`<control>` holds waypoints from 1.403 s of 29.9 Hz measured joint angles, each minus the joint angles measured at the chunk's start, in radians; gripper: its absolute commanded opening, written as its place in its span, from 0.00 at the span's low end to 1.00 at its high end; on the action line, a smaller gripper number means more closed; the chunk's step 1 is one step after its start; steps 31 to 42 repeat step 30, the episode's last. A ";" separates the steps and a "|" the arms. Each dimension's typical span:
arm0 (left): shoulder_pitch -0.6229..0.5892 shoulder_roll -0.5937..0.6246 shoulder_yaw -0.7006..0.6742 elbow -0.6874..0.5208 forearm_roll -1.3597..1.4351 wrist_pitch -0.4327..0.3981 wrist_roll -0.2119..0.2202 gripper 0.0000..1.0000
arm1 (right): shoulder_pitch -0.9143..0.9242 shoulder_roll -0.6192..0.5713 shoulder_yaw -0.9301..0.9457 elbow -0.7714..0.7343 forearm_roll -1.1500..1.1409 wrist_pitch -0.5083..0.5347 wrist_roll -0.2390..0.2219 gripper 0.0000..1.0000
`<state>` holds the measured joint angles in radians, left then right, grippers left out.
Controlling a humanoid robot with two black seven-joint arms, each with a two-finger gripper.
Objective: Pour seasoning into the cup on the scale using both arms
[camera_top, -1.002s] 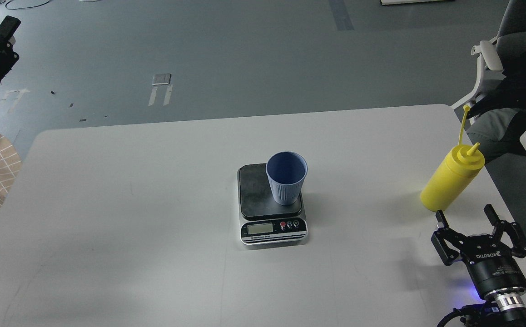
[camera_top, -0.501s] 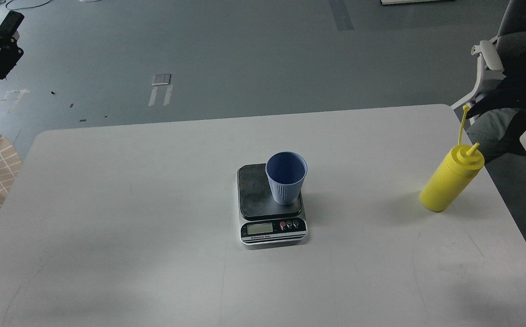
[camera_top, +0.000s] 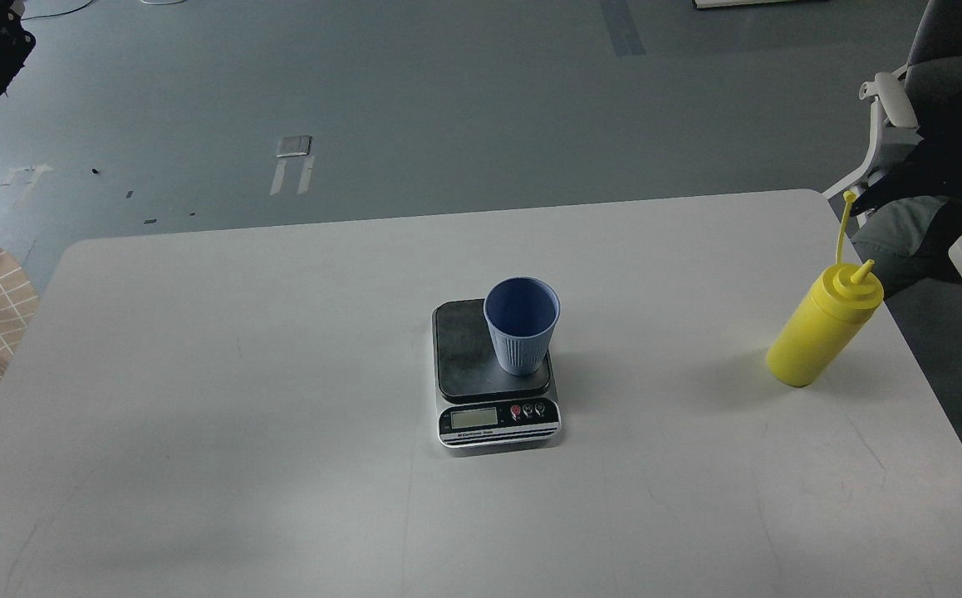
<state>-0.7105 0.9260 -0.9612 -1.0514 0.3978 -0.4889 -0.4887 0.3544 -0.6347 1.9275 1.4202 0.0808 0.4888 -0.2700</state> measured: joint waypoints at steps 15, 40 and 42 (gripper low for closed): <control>-0.192 -0.318 0.017 0.109 -0.002 0.000 0.000 0.98 | 0.406 0.483 -0.304 -0.110 -0.395 -0.023 0.005 0.99; -0.158 -0.497 0.021 0.116 0.010 0.000 0.000 0.98 | 0.291 0.635 -0.291 -0.142 -0.489 -0.012 0.014 1.00; -0.158 -0.497 0.021 0.116 0.010 0.000 0.000 0.98 | 0.291 0.635 -0.291 -0.142 -0.489 -0.012 0.014 1.00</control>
